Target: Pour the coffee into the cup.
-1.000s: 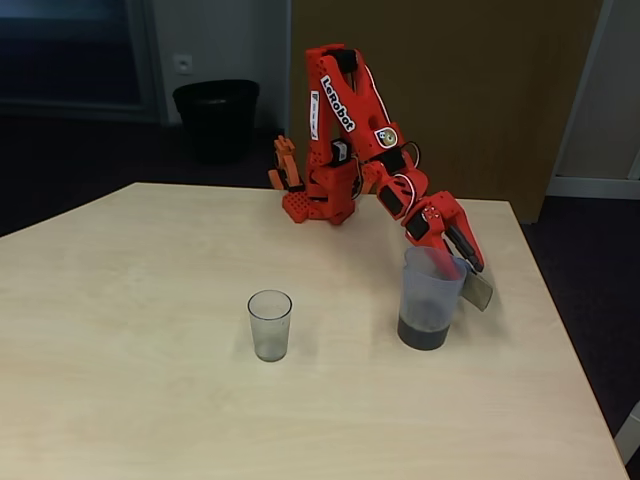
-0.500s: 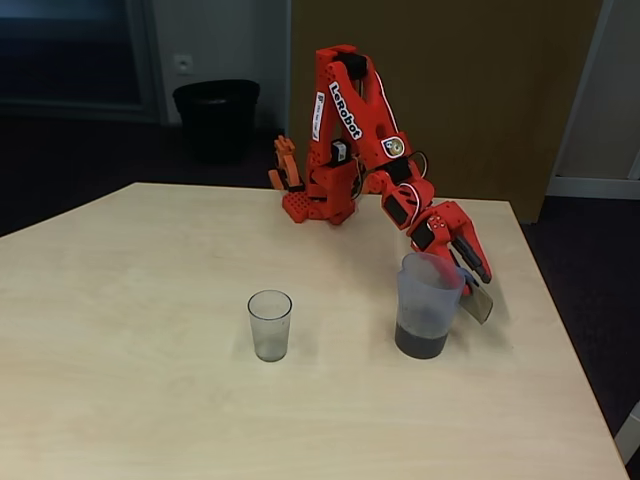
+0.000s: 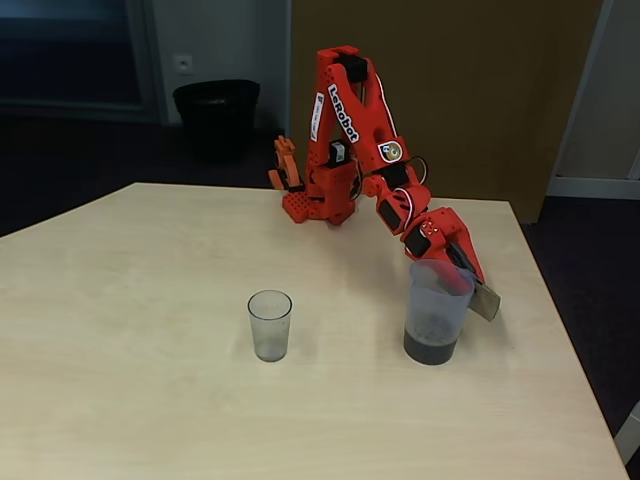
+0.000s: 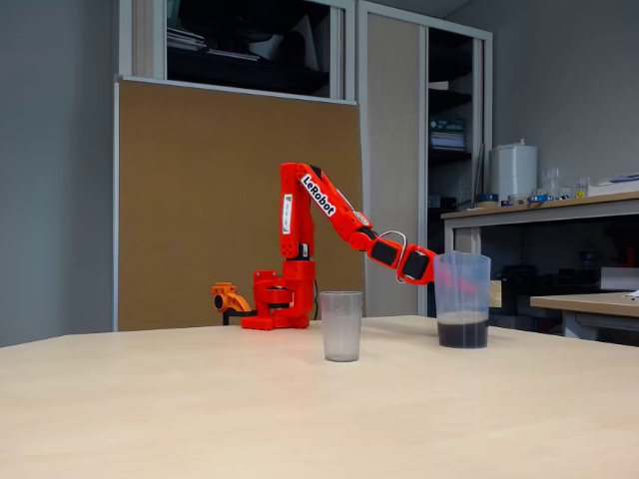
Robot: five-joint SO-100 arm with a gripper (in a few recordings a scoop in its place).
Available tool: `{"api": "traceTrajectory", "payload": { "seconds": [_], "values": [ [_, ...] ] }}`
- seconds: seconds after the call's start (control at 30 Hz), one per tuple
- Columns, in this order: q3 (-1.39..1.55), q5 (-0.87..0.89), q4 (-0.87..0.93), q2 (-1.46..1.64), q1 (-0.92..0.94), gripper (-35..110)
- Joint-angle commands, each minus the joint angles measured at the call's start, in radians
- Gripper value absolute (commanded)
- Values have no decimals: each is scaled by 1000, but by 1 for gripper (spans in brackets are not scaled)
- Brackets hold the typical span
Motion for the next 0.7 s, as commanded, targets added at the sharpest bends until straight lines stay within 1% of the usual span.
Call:
{"api": "traceTrajectory", "payload": {
  "seconds": [0.0,0.1,0.23,0.5,0.67],
  "values": [
    [-3,-20,-49,31,11,0],
    [-2,-38,-41,40,21,0],
    [-14,21,17,77,34,0],
    [-74,44,195,176,83,0],
    [-114,52,275,215,106,0]
  ]
}}
